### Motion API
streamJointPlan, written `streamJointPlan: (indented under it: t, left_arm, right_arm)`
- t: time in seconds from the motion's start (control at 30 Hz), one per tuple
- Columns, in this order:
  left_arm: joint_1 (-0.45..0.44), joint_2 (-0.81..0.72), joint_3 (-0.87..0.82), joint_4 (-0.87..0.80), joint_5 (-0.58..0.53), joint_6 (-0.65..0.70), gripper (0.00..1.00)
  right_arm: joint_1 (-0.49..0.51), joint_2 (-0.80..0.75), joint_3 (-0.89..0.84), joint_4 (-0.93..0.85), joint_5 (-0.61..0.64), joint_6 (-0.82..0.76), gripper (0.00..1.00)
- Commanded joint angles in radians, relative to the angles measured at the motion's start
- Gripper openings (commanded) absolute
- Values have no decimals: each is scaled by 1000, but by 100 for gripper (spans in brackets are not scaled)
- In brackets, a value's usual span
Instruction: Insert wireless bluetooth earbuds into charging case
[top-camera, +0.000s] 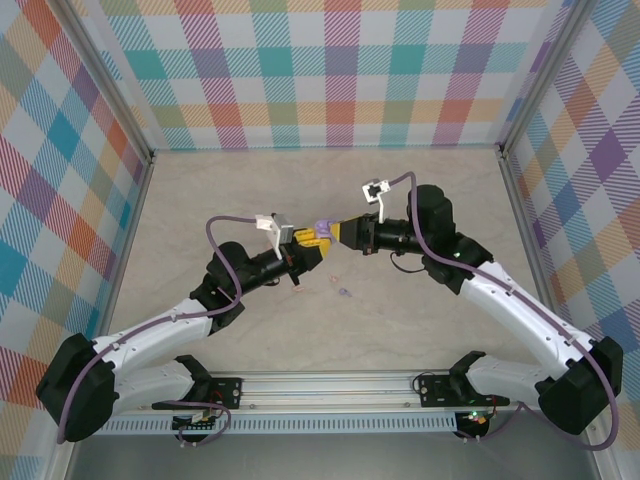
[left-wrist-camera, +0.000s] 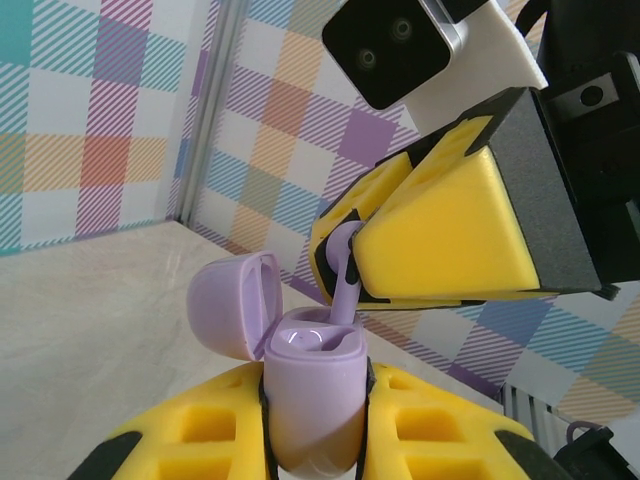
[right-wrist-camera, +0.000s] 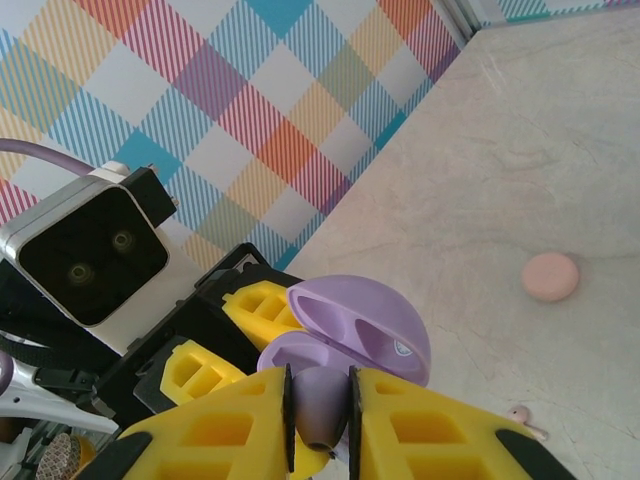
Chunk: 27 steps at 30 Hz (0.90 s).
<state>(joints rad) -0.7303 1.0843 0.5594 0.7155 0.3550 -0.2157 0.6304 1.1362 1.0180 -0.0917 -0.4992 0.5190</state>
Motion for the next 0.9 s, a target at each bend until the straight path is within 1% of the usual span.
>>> streamJointPlan:
  t: [0.0, 0.37, 0.47, 0.63, 0.7, 0.73, 0.87]
  left_arm:
    - [-14, -36, -11, 35, 35, 33, 13]
    - [-16, -44, -13, 32, 38, 42, 13]
    - [-15, -44, -13, 31, 38, 43, 13]
    - [-15, -45, -13, 16, 25, 40, 13]
    - [-16, -48, -13, -1, 11, 41, 13]
    - [-16, -51, -13, -9, 7, 43, 13]
    - [-16, -63, -12, -49, -16, 53, 13]
  right_arm:
    - [8, 15, 34, -45, -22, -28, 21]
    - [8, 23, 50, -89, -5, -43, 32]
    - [8, 19, 51, -92, 0, -43, 37]
    - [8, 0, 50, -121, 61, -57, 53]
    - [8, -22, 45, -147, 121, -67, 58]
    - [8, -31, 45, -163, 157, -71, 58]
    - [4, -44, 49, -286, 390, -60, 60]
